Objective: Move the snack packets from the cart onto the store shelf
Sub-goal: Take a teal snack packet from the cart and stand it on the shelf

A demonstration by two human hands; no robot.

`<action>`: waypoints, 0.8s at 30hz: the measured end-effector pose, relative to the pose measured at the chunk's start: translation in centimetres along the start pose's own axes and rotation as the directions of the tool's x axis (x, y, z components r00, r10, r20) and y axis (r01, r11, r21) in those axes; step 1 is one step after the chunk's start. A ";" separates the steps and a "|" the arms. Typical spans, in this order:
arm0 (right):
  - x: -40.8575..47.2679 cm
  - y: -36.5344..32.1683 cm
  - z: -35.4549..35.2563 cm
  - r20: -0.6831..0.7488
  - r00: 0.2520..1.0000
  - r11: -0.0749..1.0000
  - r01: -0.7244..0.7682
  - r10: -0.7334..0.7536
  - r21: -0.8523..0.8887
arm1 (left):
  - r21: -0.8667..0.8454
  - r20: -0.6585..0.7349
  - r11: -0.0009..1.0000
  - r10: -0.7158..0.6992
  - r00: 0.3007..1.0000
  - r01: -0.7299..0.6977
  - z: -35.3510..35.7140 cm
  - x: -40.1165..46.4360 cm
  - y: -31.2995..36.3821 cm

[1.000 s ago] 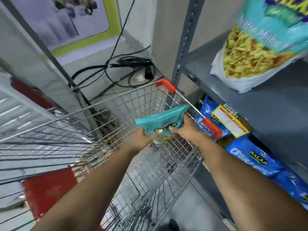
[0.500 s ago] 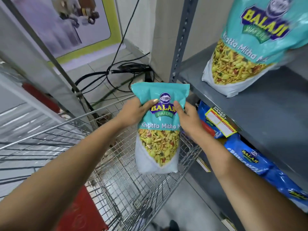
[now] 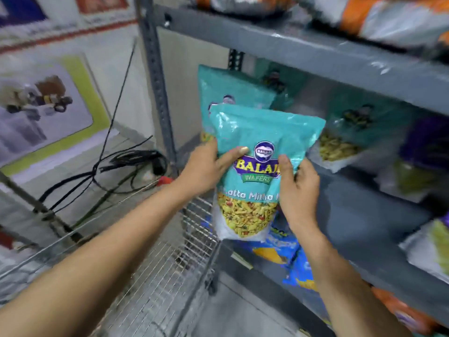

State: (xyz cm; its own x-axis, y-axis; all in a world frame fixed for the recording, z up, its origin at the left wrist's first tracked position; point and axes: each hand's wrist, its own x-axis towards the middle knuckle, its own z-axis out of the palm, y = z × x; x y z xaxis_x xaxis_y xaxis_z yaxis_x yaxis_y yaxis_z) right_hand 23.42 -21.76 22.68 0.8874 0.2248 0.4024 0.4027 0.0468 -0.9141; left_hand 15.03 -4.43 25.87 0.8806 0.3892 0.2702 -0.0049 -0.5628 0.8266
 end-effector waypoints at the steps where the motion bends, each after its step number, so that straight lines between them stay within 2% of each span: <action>1: 0.9 -0.6 -1.4 -0.036 0.999 1.000 0.015 -0.015 -0.001 | -0.020 0.013 0.999 0.037 0.999 -0.037 1.1 1.1 1.3; 6: 5.2 -1.1 -6.0 -0.154 0.986 0.998 0.061 -0.064 -0.027 | -0.122 0.027 0.990 0.080 0.996 -0.076 6.2 7.3 4.3; 9: 7.1 0.2 -7.3 -0.210 0.977 0.999 0.024 -0.033 -0.048 | -0.207 0.070 0.975 0.097 0.993 -0.081 8.7 10.4 4.5; 13: 8.0 4.0 -8.0 -0.262 0.964 0.997 -0.066 0.054 -0.038 | -0.278 0.084 0.960 0.048 0.995 -0.023 11.9 12.0 2.5; 17: 7.6 6.0 -7.9 -0.276 0.959 0.998 -0.068 0.065 0.001 | -0.427 0.070 0.904 -0.007 0.998 0.036 13.8 11.7 1.2; 20: 7.3 6.5 -8.5 -0.207 0.970 0.991 -0.111 0.125 0.078 | -0.325 -0.030 0.945 -0.034 0.999 0.023 13.1 10.3 0.4; 22: 6.8 7.6 -9.4 -0.065 0.977 0.979 -0.198 0.201 0.047 | -0.236 -0.188 0.972 -0.046 0.981 0.001 12.1 8.2 -1.5; 24: 6.3 9.3 -10.1 0.088 0.956 0.960 -0.281 0.280 -0.009 | -0.254 -0.373 0.967 -0.131 0.919 0.035 10.8 5.5 -4.2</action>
State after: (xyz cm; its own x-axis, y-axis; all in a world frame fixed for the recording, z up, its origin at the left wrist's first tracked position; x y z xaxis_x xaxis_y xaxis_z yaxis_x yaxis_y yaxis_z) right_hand 35.01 -29.74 17.21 0.9413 0.3139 0.1240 0.1396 -0.0275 -0.9898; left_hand 24.97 -7.78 18.55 0.6332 0.7031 0.3236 -0.0939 -0.3453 0.9338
